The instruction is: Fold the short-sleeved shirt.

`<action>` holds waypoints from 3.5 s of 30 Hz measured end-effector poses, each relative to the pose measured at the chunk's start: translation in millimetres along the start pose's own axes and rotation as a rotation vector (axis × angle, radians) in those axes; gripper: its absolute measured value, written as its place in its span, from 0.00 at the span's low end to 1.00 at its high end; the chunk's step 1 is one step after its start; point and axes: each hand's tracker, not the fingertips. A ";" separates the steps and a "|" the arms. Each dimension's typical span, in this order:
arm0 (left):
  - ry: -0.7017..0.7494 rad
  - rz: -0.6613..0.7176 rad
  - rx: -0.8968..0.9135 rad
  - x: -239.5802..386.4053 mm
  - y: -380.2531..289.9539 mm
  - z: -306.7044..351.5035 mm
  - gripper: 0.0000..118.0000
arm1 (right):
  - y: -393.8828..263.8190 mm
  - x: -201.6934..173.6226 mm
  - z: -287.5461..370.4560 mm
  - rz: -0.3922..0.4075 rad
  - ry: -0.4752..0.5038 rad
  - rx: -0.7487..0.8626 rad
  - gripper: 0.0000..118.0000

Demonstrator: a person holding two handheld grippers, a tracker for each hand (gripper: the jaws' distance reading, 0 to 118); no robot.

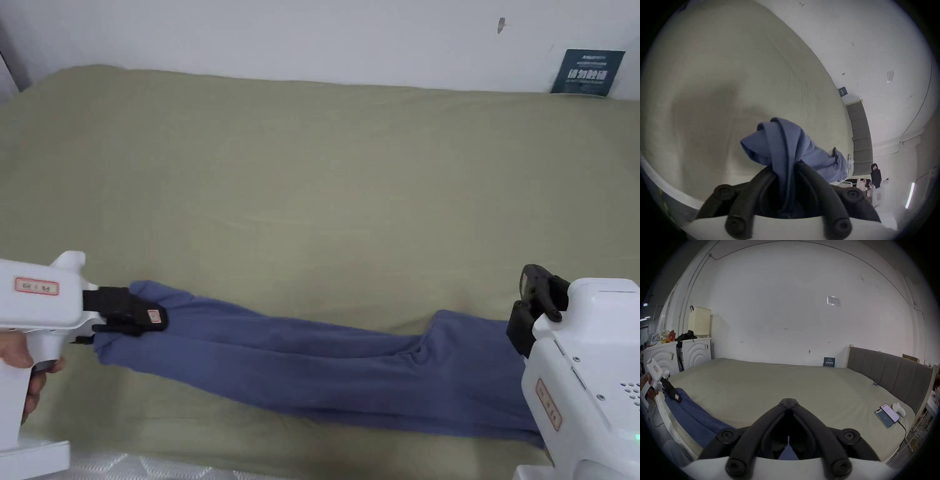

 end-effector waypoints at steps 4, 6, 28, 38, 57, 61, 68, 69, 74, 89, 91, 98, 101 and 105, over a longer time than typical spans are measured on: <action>0.057 -0.131 -0.022 62.6 -0.5 -12.9 0.07 | -1.8 -2.7 2.7 -0.009 0.008 -0.001 0.00; 0.081 -0.188 -0.050 90.6 -2.4 -27.1 0.07 | -3.3 -2.2 4.2 -0.003 0.007 -0.003 0.00; 0.059 -0.278 -0.188 189.1 -50.4 -173.1 0.84 | -16.6 23.2 6.3 -0.014 -0.022 -0.060 0.00; -0.023 -0.078 -0.041 118.8 -34.7 -108.1 0.00 | -16.9 18.1 1.1 -0.037 -0.011 -0.066 0.00; -0.131 -0.107 -0.247 156.2 -89.7 -249.2 0.00 | -22.1 38.6 1.1 -0.027 -0.039 -0.100 0.00; -0.155 -0.092 -0.248 150.6 -84.8 -243.0 0.00 | -21.0 36.2 2.1 -0.025 -0.037 -0.099 0.00; -0.240 -0.108 -0.068 133.2 -47.9 -133.4 0.00 | -11.8 24.3 -0.9 -0.024 -0.022 -0.070 0.00; -0.202 -0.103 -0.039 123.8 -42.3 -119.6 0.00 | -11.0 22.2 -1.8 -0.023 -0.018 -0.067 0.00; -0.040 -0.044 -0.067 63.4 -36.0 -97.5 0.00 | -8.3 13.4 -2.3 -0.017 -0.003 -0.054 0.00; -0.334 0.102 -0.191 37.5 -37.5 -158.0 0.88 | -6.7 14.0 -5.7 0.018 -0.022 -0.070 0.00; -0.287 0.128 -0.189 38.8 -37.3 -170.4 0.24 | -5.7 15.9 -5.4 0.017 -0.023 -0.071 0.00; -0.224 0.123 -0.081 44.1 -43.1 -128.9 0.08 | 2.4 21.4 -1.4 0.030 -0.023 -0.050 0.00; -0.206 0.114 -0.026 52.8 -44.0 -91.6 0.08 | 5.4 21.7 -2.9 0.030 -0.020 -0.040 0.00; -0.081 0.069 0.037 46.6 -34.0 -31.6 0.08 | 8.4 20.9 -7.0 0.015 -0.010 -0.028 0.00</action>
